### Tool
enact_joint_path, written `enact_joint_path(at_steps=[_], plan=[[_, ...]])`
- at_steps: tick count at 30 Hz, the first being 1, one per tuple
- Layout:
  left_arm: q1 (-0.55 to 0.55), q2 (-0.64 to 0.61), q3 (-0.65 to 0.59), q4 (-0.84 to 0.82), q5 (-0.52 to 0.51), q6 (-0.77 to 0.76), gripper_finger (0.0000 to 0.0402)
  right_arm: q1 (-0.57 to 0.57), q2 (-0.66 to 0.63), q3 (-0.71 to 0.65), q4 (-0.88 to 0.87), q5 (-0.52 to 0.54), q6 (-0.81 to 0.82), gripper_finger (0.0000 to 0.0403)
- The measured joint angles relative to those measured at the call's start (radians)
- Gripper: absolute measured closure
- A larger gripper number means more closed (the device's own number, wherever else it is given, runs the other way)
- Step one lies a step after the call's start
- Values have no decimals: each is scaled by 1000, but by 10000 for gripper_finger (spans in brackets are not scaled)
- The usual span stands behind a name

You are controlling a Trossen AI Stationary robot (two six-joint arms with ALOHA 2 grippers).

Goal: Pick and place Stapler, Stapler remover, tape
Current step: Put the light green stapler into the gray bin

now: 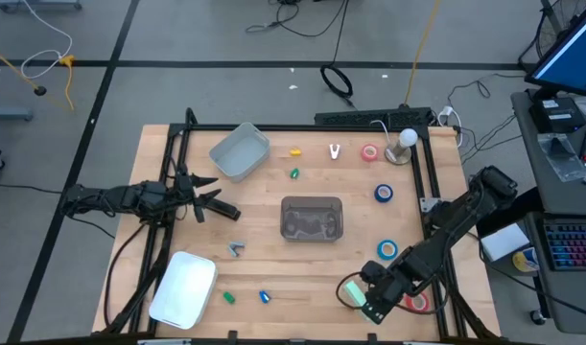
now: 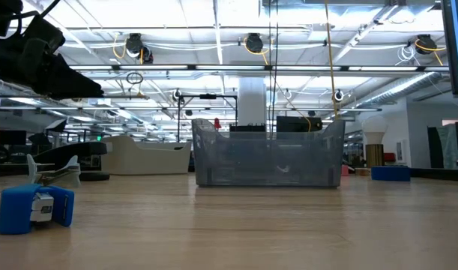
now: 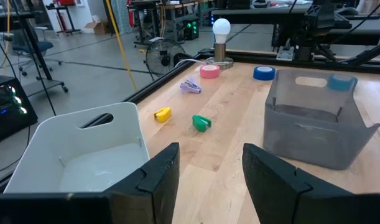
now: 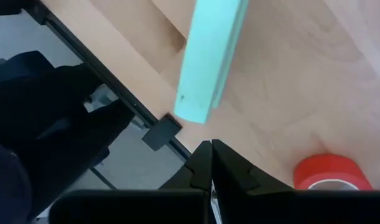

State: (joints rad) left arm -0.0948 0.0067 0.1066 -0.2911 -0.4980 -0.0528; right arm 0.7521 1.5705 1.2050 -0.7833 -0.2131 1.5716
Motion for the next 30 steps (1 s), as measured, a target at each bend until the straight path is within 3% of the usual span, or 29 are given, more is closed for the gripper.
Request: enact_joint_path(at_steps=[5,14,24,30], plan=[[0,0,0,0,0,-5,227,0,0,-38,20,-5,3,399],[0,0,0,2,0,-4,227,-22,0,-89,24,-158,68,399],[0,0,0,4,0,-3,227,-39,0,-109,25,-153,107,398],[0,0,0,4,0,-2,227,-38,0,-109,31,-128,32,398]])
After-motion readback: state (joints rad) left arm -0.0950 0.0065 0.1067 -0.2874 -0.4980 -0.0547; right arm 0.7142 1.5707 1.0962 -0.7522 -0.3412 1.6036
